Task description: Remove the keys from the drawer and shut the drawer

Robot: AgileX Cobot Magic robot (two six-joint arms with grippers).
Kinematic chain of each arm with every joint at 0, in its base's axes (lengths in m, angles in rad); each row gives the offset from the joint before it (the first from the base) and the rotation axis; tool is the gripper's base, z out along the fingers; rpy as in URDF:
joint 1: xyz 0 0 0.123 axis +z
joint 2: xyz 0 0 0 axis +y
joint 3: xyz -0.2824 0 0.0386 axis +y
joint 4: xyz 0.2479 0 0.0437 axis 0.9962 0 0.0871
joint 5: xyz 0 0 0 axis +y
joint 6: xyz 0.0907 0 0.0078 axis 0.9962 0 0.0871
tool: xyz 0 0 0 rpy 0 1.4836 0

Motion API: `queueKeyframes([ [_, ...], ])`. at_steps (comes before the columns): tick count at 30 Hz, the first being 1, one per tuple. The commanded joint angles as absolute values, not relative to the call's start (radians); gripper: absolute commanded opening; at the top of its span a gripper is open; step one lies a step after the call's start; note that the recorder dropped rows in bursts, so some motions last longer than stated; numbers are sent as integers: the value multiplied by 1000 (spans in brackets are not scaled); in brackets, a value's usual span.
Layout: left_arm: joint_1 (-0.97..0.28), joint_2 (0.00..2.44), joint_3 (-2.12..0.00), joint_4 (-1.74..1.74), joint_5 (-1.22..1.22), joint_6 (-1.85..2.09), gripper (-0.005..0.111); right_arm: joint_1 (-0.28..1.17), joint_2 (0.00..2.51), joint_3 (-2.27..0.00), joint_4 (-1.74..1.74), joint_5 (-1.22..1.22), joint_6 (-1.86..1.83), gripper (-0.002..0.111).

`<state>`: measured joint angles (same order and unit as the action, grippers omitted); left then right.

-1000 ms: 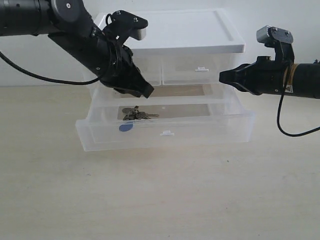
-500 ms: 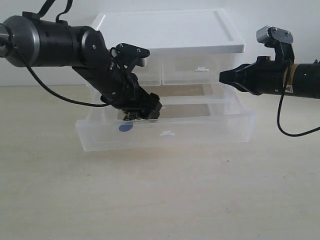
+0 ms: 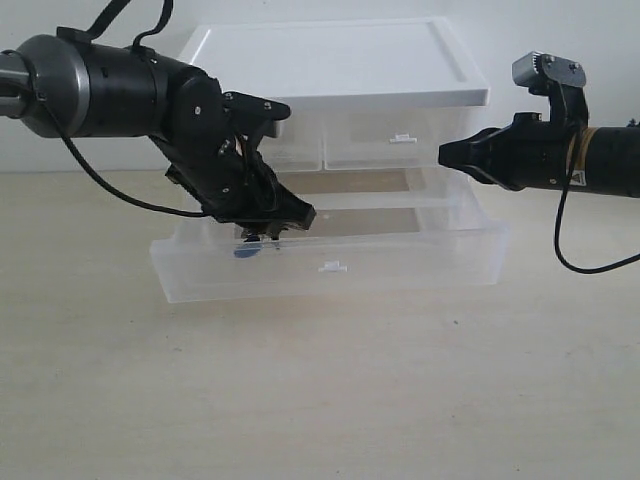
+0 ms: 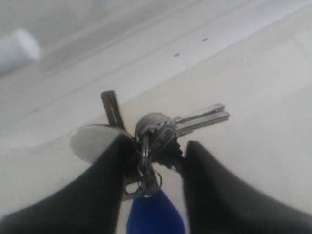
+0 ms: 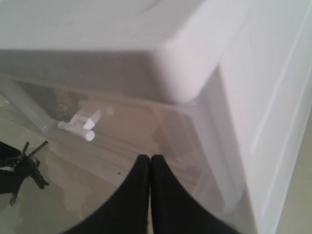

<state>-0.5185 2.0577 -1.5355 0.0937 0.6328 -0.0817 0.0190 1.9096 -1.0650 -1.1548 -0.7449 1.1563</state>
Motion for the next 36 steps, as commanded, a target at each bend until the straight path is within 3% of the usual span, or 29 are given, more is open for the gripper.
queueKeyframes([
  [1,-499,2072,-1536,0,620,83,5,12,1907,-1080,-1115,-708,1154,0],
  [17,-556,1905,-1536,-176,537,297,4,12,1907,-1080,-1115,-706,1152,0],
  [22,-560,1893,-1536,-164,666,378,5,12,1907,-1080,-1115,-706,1152,0],
  [25,-560,1918,-1536,-112,716,424,19,12,1907,-1080,-1115,-706,1152,0],
  [31,-558,1977,-1536,-37,647,501,67,12,1907,-1080,-1120,-706,1152,0],
  [36,-558,2013,-1536,-8,637,532,68,12,1907,-1080,-1120,-706,1152,0],
])
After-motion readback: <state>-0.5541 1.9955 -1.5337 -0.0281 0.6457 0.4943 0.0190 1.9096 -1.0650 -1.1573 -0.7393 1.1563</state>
